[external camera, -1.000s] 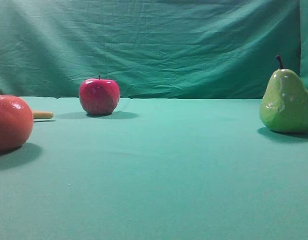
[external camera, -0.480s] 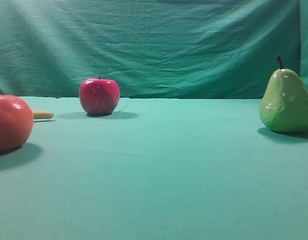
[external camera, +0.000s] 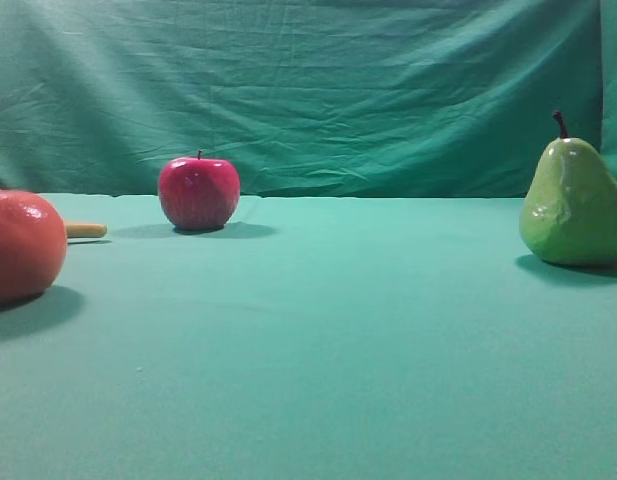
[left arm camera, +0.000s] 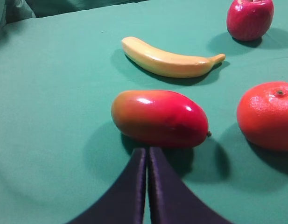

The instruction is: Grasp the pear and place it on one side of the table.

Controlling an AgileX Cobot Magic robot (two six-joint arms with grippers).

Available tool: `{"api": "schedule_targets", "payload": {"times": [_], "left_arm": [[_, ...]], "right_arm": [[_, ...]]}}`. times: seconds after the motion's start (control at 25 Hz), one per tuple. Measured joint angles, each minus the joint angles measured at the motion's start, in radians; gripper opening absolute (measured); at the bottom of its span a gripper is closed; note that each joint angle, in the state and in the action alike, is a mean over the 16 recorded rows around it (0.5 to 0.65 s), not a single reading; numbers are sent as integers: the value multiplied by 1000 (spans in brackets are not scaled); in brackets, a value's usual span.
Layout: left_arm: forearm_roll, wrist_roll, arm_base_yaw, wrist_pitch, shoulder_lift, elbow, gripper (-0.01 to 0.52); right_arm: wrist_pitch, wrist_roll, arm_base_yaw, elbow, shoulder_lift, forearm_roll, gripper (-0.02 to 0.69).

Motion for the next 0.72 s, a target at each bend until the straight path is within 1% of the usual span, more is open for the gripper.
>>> {"api": "schedule_targets", "payload": {"times": [0.32,0.72], "left_arm": [[0,0,0,0,0,0,0],[0,0,0,0,0,0,0]], "right_arm": [[-43,0,-17,100,-93,4,0],[-67,0,-15,122,-101,11,0]]}}
